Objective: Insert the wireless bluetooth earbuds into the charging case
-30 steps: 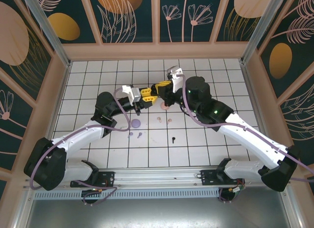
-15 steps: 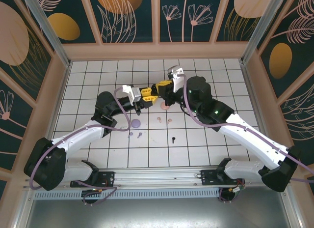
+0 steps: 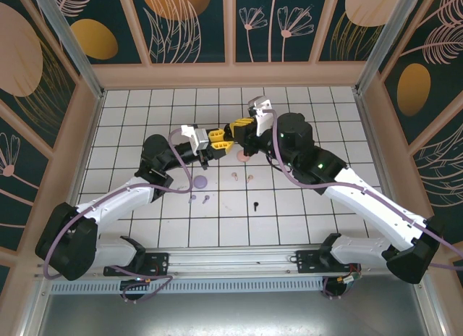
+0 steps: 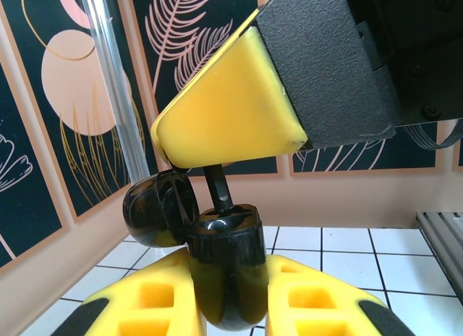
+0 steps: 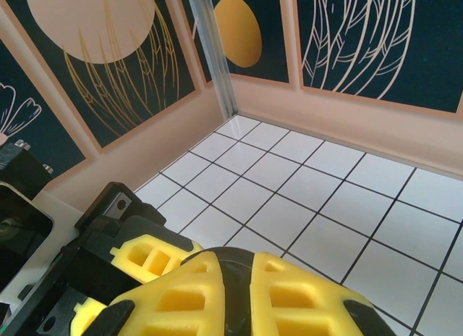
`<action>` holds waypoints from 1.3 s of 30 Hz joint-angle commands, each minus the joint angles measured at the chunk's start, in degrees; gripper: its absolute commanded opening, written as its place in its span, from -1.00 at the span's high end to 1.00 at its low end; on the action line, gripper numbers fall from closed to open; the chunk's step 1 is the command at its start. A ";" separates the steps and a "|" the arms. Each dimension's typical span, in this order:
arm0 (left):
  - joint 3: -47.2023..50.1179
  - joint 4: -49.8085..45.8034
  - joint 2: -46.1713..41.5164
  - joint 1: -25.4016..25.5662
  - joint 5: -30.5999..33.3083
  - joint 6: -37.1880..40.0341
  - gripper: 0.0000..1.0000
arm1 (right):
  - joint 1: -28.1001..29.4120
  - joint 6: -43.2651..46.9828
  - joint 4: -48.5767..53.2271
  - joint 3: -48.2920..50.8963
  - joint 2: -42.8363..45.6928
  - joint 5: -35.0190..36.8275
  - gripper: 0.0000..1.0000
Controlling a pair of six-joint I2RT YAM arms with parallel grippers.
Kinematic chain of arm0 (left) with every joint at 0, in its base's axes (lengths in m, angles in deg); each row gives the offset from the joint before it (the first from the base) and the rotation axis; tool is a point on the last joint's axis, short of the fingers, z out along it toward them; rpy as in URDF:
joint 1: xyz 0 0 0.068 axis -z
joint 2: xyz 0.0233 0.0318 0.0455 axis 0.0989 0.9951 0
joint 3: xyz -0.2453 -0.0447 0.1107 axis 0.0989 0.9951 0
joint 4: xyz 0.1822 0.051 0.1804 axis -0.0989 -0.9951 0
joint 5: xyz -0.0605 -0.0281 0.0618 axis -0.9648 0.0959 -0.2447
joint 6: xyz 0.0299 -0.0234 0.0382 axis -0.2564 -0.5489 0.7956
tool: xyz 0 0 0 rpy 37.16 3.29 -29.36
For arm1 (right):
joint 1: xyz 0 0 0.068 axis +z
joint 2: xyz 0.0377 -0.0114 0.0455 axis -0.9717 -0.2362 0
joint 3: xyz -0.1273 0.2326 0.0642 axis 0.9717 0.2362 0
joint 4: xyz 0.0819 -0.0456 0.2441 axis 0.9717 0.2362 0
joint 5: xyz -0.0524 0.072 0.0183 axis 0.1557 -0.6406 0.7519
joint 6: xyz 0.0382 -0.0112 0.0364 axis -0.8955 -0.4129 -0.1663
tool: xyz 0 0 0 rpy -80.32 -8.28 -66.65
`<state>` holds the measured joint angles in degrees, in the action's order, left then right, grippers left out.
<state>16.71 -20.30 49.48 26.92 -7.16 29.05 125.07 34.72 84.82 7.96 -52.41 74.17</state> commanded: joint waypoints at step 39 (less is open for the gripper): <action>-1.73 4.66 0.51 0.45 -0.43 -2.66 1.00 | 1.55 -2.26 3.22 -1.73 -1.42 1.65 -0.08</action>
<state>16.60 -21.70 49.87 26.96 -6.57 27.37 126.51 33.26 85.09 9.82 -52.87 74.02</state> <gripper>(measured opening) 0.208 0.513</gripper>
